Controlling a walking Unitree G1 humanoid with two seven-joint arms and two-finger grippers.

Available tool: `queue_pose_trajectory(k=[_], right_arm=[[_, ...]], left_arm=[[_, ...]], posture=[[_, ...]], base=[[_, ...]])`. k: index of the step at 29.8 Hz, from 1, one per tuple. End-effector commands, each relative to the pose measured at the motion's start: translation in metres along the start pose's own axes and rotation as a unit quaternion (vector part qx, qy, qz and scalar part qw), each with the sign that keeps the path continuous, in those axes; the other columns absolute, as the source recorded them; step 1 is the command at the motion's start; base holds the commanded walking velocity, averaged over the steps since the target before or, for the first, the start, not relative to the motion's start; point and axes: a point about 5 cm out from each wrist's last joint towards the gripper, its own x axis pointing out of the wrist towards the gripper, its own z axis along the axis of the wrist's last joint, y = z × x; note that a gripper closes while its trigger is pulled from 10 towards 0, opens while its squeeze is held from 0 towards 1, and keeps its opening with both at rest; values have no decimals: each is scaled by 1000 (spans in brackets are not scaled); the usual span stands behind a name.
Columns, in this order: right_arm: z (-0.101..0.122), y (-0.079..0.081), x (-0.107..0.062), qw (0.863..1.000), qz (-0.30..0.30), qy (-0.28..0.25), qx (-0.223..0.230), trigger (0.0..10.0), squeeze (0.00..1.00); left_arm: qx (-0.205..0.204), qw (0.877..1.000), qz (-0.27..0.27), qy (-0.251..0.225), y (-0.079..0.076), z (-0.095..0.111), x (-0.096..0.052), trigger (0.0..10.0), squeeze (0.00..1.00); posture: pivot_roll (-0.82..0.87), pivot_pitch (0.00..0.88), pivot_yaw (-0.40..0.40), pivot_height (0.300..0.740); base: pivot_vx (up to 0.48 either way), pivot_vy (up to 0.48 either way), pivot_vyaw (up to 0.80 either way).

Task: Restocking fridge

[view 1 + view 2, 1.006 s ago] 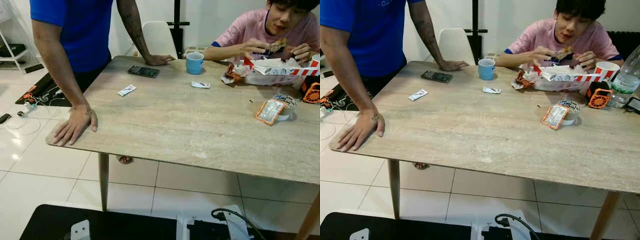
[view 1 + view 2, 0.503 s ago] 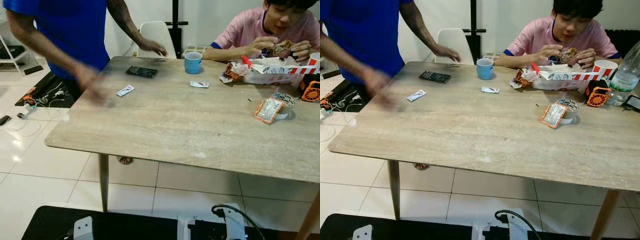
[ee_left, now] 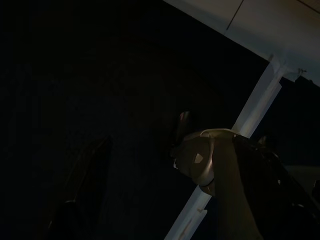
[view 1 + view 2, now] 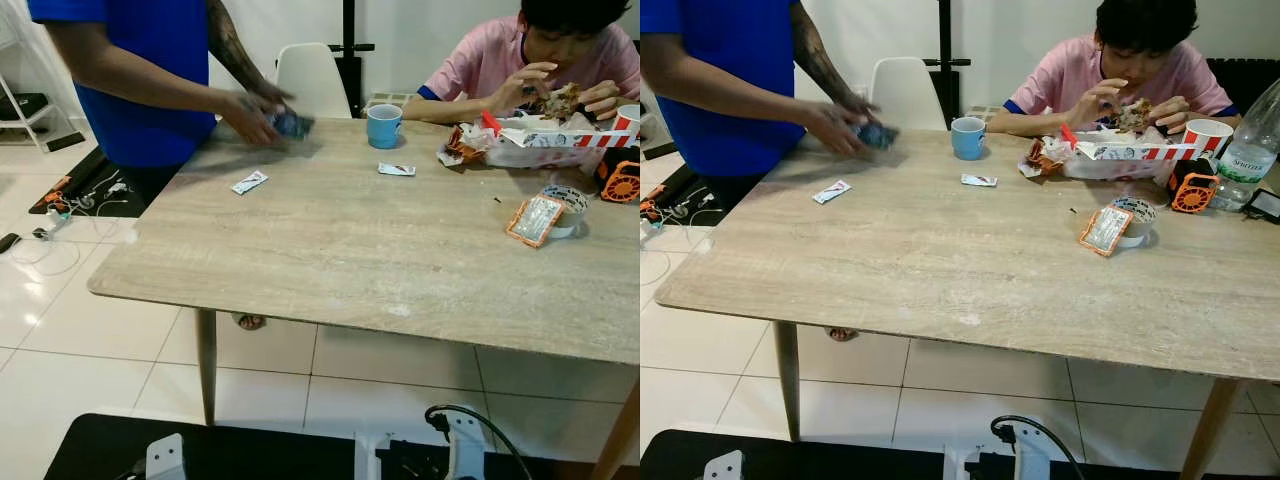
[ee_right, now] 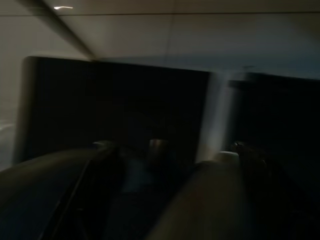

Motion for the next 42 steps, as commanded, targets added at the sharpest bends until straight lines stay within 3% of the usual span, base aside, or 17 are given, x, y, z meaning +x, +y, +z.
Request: queue_pose_trajectory(k=[1, 3, 7, 15, 21, 22, 23, 24, 25, 26, 28, 30, 31, 33, 37, 38, 42], right_arm=[[47, -13, -12, 996, 47, -59, -53, 10000, 0], [63, -7, -14, 991, 97, -65, -73, 10000, 0], [67, 2, -14, 981, 167, -39, -92, 10000, 0], [64, 3, -18, 965, 211, 47, -151, 10000, 0], [63, 13, -22, 926, 300, 110, -203, 10000, 0], [65, 20, -23, 900, 339, 132, -241, 10000, 0], [65, 20, -23, 900, 339, 132, -241, 10000, 0], [66, 23, -23, 887, 354, 144, -258, 10000, 0], [67, 28, -23, 862, 377, 167, -294, 10000, 0], [67, 28, -23, 862, 377, 167, -294, 10000, 0], [70, 33, -24, 831, 394, 192, -342, 10000, 0], [74, 38, -25, 808, 409, 201, -373, 10000, 0], [74, 38, -25, 808, 409, 201, -373, 10000, 0], [88, 50, -26, 778, 430, 193, -415, 10000, 0], [98, 60, -27, 763, 444, 175, -436, 10000, 0], [109, 72, -27, 753, 458, 149, -449, 10000, 0], [127, 91, -32, 746, 483, 90, -449, 10000, 0]], left_arm=[[0, 1000, -3, 4, -2, -2, 0, 10000, 0], [-3, 1000, -2, 5, -1, -3, 0, 10000, 0], [-3, 1000, -2, 12, -1, -7, -1, 10000, 0], [10, 1000, -4, 19, 0, -11, -1, 10000, 0], [13, 1000, -5, 15, 0, -9, -1, 10000, 0], [14, 1000, -7, 15, -1, -8, -1, 10000, 0], [14, 1000, -7, 15, -1, -8, -1, 10000, 0], [15, 1000, -9, 16, -1, -8, -1, 10000, 0], [15, 1000, -11, 16, -2, -8, -1, 10000, 0], [15, 1000, -11, 16, -2, -8, -1, 10000, 0], [14, 1000, -15, 18, -4, -8, 0, 10000, 0], [15, 1000, -18, 19, -5, -8, 0, 10000, 0], [15, 1000, -18, 19, -5, -8, 0, 10000, 0], [19, 999, -22, 25, -5, -10, 0, 10000, 0], [19, 999, -23, 26, -5, -11, 0, 10000, 0], [18, 999, -24, 28, -5, -12, -1, 10000, 0], [18, 999, -27, 30, -6, -14, -1, 10000, 0]], posture=[[0, 0, 29, 740], [-3, 0, 29, 740], [3, 0, 19, 740], [-1, 0, 20, 740], [-3, 0, 26, 740], [-5, 0, 29, 740], [-5, 0, 29, 740], [-4, 0, 29, 740], [-4, 0, 31, 740], [-4, 0, 31, 740], [-3, 0, 31, 740], [-4, 0, 34, 740], [-4, 0, 34, 740], [-2, 0, 33, 740], [4, 0, 36, 740], [5, 0, 38, 740], [8, 0, 36, 740]], base=[[0, 0, 0], [0, 0, 0], [0, 0, 0], [0, 0, 0], [0, 0, 0], [0, 0, 0], [0, 0, 0], [0, 0, 0], [0, 0, 0], [0, 0, 0], [0, 0, 0], [0, 0, 0], [0, 0, 0], [0, 0, 0], [0, 0, 0], [0, 0, 0], [0, 0, 0]])
